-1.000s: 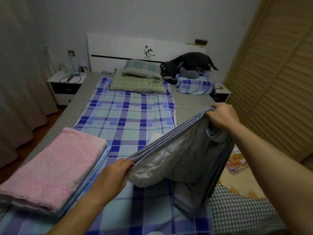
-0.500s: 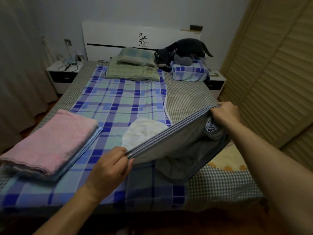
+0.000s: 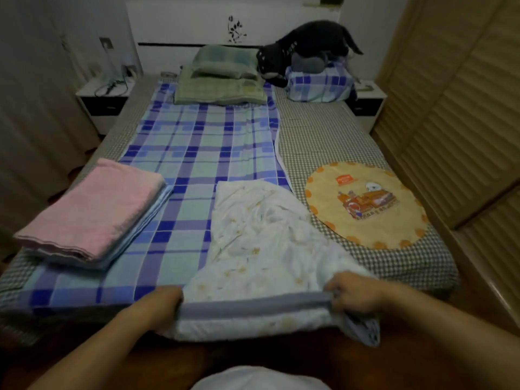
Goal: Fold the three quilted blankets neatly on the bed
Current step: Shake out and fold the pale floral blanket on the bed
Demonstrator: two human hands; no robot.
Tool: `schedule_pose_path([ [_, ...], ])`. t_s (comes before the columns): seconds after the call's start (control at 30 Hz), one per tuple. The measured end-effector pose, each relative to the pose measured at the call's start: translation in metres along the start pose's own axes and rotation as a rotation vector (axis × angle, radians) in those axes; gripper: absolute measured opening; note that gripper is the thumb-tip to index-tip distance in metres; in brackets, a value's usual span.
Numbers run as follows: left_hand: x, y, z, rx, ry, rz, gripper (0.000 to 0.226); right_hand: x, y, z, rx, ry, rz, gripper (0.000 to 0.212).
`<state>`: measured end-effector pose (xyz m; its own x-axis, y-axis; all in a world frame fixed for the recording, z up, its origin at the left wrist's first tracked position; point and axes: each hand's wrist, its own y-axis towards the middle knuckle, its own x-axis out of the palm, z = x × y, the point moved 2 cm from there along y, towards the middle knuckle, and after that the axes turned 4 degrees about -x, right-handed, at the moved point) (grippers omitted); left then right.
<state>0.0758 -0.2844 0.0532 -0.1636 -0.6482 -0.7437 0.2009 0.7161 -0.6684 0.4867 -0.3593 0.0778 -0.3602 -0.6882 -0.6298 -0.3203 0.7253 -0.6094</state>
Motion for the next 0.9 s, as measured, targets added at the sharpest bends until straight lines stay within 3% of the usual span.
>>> schedule_pose_path([
  [0.03,0.007,0.004,-0.002,-0.004,0.091,-0.051,0.036,0.023,0.006,0.002,-0.014,0.011,-0.130,0.013],
  [0.1,0.008,0.015,-0.005,-0.007,0.198,-0.074,0.030,0.047,0.022,0.004,-0.018,0.080,-0.234,0.019],
  [0.23,-0.036,0.055,-0.026,-0.066,0.054,0.178,0.008,0.013,0.053,0.003,0.018,0.221,-0.135,0.025],
  [0.3,-0.069,0.086,-0.038,-0.102,-0.003,0.317,0.011,-0.022,0.065,-0.006,0.039,0.233,-0.129,0.025],
  [0.4,-0.136,0.135,-0.041,-0.058,0.055,0.339,0.007,-0.101,0.094,-0.023,0.104,0.060,-0.074,0.015],
  [0.43,-0.173,0.148,-0.038,-0.045,0.058,0.374,0.006,-0.143,0.107,-0.026,0.147,-0.009,0.019,0.010],
  [0.5,-0.280,0.162,-0.032,-0.063,-0.009,0.574,0.015,-0.254,0.121,-0.043,0.220,-0.144,0.370,0.005],
  [0.63,-0.555,0.073,-0.019,-0.068,-0.212,1.275,0.018,-0.499,0.052,-0.143,0.225,-0.343,1.240,0.020],
  [0.73,-0.677,-0.035,-0.015,-0.026,-0.383,1.735,0.020,-0.605,-0.039,-0.219,0.090,-0.371,1.682,0.031],
  [0.8,-0.703,-0.078,-0.026,-0.041,-0.438,1.887,0.024,-0.629,-0.075,-0.249,-0.047,-0.362,1.791,0.042],
  [0.9,-0.692,-0.095,-0.056,-0.110,-0.434,1.937,0.023,-0.610,-0.081,-0.270,-0.217,-0.393,1.749,0.036],
])
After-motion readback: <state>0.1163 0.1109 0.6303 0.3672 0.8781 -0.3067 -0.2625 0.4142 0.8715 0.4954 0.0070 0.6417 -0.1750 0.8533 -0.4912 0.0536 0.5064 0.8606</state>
